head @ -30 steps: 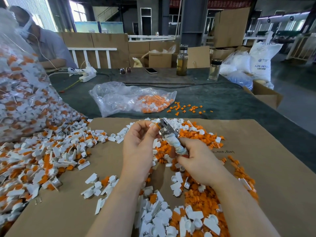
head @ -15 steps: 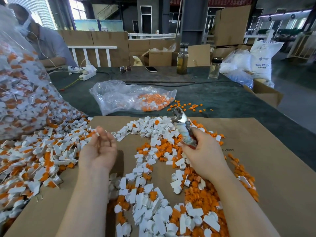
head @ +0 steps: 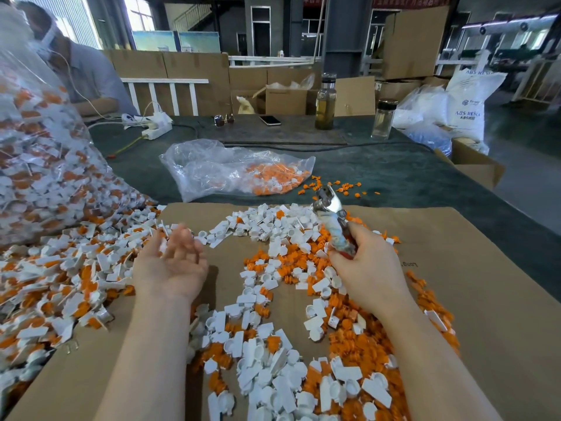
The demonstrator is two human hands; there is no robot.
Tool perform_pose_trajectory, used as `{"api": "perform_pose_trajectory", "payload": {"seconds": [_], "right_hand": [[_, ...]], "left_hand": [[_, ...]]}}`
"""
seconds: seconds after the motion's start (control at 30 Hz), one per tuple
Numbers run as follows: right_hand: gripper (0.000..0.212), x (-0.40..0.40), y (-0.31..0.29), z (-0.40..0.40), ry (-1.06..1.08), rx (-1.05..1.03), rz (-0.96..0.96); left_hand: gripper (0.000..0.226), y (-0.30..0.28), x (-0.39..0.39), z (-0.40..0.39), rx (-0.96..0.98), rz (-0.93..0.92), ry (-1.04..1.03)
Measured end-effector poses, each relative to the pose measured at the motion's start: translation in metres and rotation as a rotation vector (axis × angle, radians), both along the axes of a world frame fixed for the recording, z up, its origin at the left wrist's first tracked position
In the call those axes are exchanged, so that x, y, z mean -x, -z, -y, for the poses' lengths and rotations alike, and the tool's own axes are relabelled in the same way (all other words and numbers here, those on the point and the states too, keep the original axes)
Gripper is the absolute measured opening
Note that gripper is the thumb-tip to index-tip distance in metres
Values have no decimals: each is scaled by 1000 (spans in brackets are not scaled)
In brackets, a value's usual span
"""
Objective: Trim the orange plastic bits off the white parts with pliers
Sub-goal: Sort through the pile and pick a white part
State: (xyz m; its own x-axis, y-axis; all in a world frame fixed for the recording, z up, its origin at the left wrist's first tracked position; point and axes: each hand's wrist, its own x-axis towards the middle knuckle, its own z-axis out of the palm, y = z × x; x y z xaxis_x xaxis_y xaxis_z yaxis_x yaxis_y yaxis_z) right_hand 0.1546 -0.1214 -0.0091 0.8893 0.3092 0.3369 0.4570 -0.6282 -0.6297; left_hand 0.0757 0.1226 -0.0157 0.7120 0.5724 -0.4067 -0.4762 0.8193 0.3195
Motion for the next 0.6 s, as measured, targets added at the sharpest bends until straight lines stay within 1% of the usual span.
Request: {"api": "perform_pose_trajectory", "payload": {"seconds": [0.03, 0.07, 0.1, 0.13, 0.17, 0.2, 0.27, 0.33, 0.37, 0.47, 0.6], "right_hand": [[7, 0, 0, 0, 3, 6, 0], [8, 0, 1, -1, 7, 9, 4], [11, 0, 1, -1, 12, 15, 11], [14, 0, 1, -1, 14, 23, 19], [15, 0, 1, -1, 13, 32, 26], [17, 0, 1, -2, 10, 40, 31], [20, 0, 1, -2, 2, 50, 38], [21, 0, 1, -3, 2, 63, 45], [19, 0, 1, -3, 4, 72, 44], [15, 0, 2, -4, 0, 88, 38], [20, 1, 3, -6, -14, 115, 37]], "left_hand": [[29, -4, 0, 4, -169, -95, 67], [25, -8, 1, 9, -400, -236, 162], [23, -8, -2, 15, -671, -378, 246], [23, -11, -2, 21, -917, -490, 332], [23, -12, -3, 26, -1135, -544, 415], [22, -15, -2, 33, -1315, -571, 513], [22, -11, -1, 38, -1617, -608, 723], [22, -8, -2, 40, -1828, -660, 858], [21, -7, -2, 39, -1898, -689, 890], [15, -5, -4, 37, -1964, -733, 899], [15, -3, -7, 43, -2067, -752, 833]]}}
